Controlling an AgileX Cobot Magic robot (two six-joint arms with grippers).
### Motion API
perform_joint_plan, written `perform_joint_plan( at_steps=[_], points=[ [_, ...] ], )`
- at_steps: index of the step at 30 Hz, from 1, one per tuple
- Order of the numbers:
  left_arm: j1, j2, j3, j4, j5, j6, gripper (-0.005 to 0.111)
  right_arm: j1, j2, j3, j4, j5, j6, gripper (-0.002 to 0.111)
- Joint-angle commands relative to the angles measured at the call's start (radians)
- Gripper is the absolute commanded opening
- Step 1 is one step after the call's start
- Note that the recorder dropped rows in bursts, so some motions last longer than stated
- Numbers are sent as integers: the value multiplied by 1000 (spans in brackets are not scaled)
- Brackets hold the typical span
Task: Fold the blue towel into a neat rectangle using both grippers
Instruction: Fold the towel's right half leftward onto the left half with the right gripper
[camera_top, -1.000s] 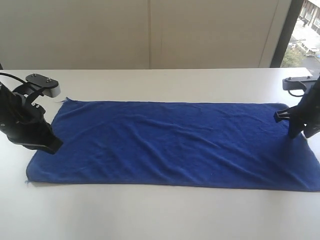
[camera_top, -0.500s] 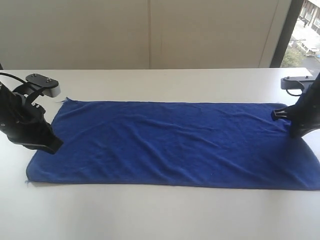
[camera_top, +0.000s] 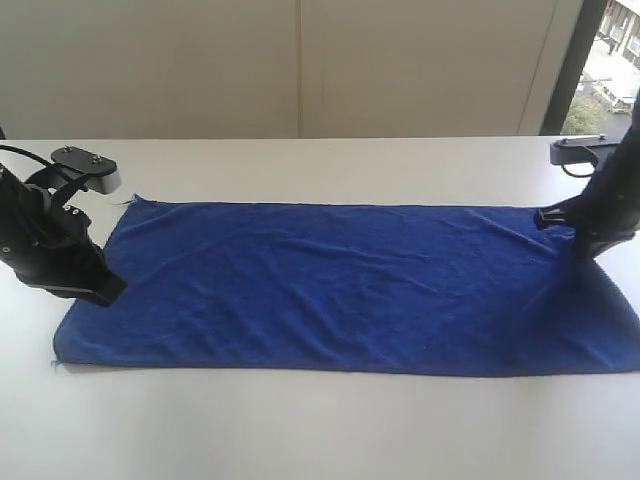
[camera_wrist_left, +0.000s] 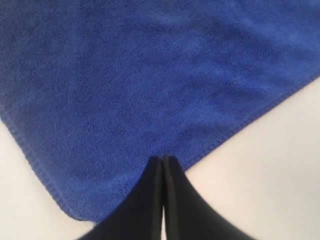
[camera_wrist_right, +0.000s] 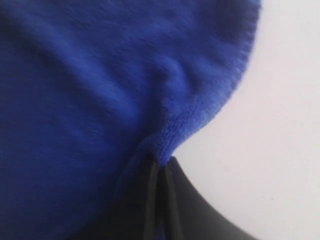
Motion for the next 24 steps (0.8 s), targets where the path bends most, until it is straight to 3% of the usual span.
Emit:
perform_joint_plan(
  at_steps=[1,6,13,18,22,24],
  points=[
    [0,-12,5,-13,9,-1,0,85,-12,-50,72,31,-38,0],
    [0,-12,5,-13,-10,-23,0,228,-12,-84,196,31,-69,0],
    [42,-14,5,-9,-76,-100,0,513,1,-166,257,-4,-92,0],
    [204,-14,5,-9,-139,-158,0,738,105,-362,319,-52,-69,0],
    [339,-14,5,-9,-139,-164,0,821,217,-538,352,-43,-18,0],
    [367,-14,5,-9,-139,-164,0,835,249,-581,352,-62,15,0]
  ],
)
